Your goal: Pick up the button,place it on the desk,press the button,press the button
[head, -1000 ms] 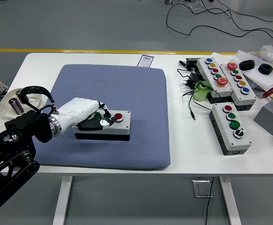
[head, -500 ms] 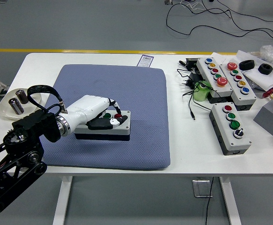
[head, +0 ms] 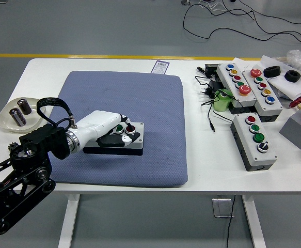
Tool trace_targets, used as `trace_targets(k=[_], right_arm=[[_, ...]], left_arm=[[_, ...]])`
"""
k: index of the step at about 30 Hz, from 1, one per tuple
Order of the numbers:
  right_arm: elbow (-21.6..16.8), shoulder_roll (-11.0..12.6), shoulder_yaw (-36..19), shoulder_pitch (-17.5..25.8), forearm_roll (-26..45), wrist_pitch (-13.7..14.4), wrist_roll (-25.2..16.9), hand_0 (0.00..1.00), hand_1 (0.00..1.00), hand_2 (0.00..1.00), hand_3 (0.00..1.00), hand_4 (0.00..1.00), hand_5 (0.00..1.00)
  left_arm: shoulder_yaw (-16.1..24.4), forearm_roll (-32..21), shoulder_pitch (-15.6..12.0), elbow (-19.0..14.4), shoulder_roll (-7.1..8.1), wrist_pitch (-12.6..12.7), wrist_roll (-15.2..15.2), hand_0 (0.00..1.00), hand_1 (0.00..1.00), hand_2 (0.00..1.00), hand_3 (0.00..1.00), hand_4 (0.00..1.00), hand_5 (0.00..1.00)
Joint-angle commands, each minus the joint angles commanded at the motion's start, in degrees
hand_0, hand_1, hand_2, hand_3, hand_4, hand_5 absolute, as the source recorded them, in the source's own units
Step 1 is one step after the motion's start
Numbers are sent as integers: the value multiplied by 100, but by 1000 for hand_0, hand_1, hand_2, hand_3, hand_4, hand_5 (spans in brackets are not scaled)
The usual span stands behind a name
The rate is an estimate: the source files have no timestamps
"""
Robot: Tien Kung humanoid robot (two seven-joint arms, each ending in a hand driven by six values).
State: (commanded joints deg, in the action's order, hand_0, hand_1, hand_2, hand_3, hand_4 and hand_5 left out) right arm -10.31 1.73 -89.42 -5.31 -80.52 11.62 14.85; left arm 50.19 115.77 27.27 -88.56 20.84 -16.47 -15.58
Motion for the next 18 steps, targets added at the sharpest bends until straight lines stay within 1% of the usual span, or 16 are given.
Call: trace_targets(k=[5,9,13,14,16,17,18], right_arm=[[0,0,-1,0,-8,-1,0,664,661,719,615,475,318],[0,1,-1,2,-12,-3,0,664,661,719,615,475,318],[0,2,-10,1,-25,-4,-2,664,661,718,615,474,318],[0,1,-9,1,-26,-5,-2,664,661,718,615,474,318],[0,-1,-9,0,-22,-3,-3,664,661,718,615,474,318],[0,-2,-9,0,-19,-2,-3,664,661,718,615,475,317],[0,-3,-10,-2,-19,-1,-2,664,661,718,615,475,317]], left_arm=[[-70,31,-12,45,2,-185,-57,8,2,29,693,664,998],[-60,34,-16,34,5,-156,-55,8,2,29,693,664,998],[27,64,-29,-23,-7,85,9,8,2,30,699,662,998],[98,88,-45,-65,-16,225,32,8,2,30,699,662,998],[213,101,-75,-112,-33,410,48,8,2,30,699,662,998],[247,98,-84,-123,-38,465,51,7,2,30,729,663,998],[339,80,-104,-145,-50,622,54,7,2,30,729,663,998]])
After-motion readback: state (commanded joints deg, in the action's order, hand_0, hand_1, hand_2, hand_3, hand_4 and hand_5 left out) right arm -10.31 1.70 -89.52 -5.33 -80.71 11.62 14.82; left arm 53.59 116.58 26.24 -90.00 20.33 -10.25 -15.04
